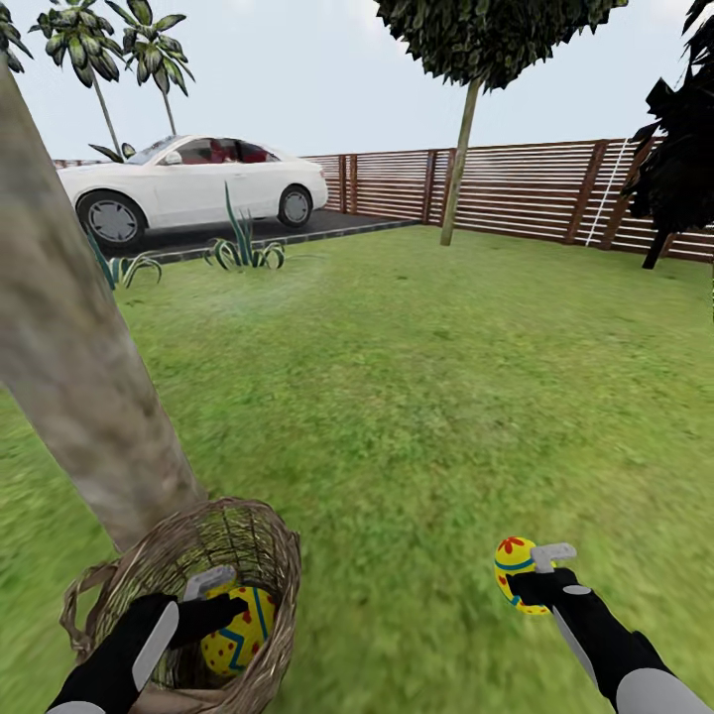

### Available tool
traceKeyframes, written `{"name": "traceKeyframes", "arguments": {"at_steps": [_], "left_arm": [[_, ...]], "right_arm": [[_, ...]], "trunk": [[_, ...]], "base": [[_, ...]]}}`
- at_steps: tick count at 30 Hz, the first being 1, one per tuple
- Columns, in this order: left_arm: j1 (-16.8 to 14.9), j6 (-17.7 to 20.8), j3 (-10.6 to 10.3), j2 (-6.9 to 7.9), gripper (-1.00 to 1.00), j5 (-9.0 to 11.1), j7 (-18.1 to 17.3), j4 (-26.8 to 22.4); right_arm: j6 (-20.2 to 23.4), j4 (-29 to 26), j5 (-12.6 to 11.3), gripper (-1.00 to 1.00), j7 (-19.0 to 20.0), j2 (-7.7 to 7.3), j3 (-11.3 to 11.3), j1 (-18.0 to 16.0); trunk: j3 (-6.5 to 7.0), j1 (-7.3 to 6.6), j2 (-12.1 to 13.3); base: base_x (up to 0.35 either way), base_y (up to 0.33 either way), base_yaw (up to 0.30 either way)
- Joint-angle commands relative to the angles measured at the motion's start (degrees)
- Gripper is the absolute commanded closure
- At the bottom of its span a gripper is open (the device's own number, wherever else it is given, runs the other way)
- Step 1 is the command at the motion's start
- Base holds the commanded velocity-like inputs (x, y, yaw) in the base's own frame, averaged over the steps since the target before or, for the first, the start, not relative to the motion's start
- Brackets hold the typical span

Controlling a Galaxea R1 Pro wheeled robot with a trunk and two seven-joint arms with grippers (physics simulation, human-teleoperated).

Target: Take the three Easter eggs out of the wicker basket on the lawn in the garden, then place them on the lawn next to a single tree (choose any tree) so that all three eggs are next to the same tree and none are left in the basket.

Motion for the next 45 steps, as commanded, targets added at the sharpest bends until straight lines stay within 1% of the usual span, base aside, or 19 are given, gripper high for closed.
{"name": "traceKeyframes", "arguments": {"at_steps": [1,12,17,25,28,33,37,42,45], "left_arm": [[0.00,0.32,0.19,-0.02,1.00,-0.11,-0.26,-0.05],[0.02,0.32,0.28,-0.03,1.00,-0.02,-0.26,-0.05],[0.00,0.32,0.24,-0.11,1.00,-0.02,-0.26,-0.04],[0.02,0.32,0.19,-0.11,1.00,-0.02,-0.26,0.04],[-0.01,0.32,0.19,-0.11,1.00,-0.02,-0.26,0.04],[-0.01,0.32,0.19,-0.11,1.00,-0.02,-0.26,0.04],[-0.01,0.32,0.20,-0.04,1.00,0.06,-0.49,-0.04],[0.01,0.32,0.19,-0.09,1.00,0.06,-0.53,-0.05],[0.00,0.32,0.19,-0.11,1.00,0.06,-0.37,-0.05]], "right_arm": [[0.33,-0.11,0.59,1.00,0.44,0.02,-0.22,0.00],[0.29,-0.10,0.59,1.00,0.44,0.29,-0.18,0.00],[0.24,-0.10,0.60,1.00,0.44,0.29,-0.18,0.00],[0.24,0.00,0.59,1.00,0.44,0.35,-0.18,0.00],[0.16,1.30,0.67,1.00,0.44,0.38,-0.18,0.00],[0.14,1.40,0.67,1.00,0.42,0.29,-0.18,0.00],[0.51,1.36,0.31,1.00,0.44,-0.24,-0.48,0.00],[0.45,1.57,0.50,1.00,0.50,-0.21,-0.45,0.00],[0.44,1.57,0.56,1.00,0.44,-0.06,-0.39,0.00]], "trunk": [[0.18,-0.03,0.00],[2.61,-0.32,0.14],[3.72,-0.45,0.21],[5.49,-0.65,0.32],[6.16,-0.73,0.36],[7.27,-0.86,0.42],[7.27,-0.86,0.42],[7.27,-0.86,0.42],[7.93,-0.94,0.46]], "base": [[0.000,0.000,0.000],[-0.041,0.032,0.000],[-0.001,0.001,0.179],[0.000,0.000,0.008],[0.000,0.000,0.000],[0.000,0.000,0.000],[0.000,0.000,0.000],[0.000,0.000,0.000],[0.000,0.000,0.000]]}}
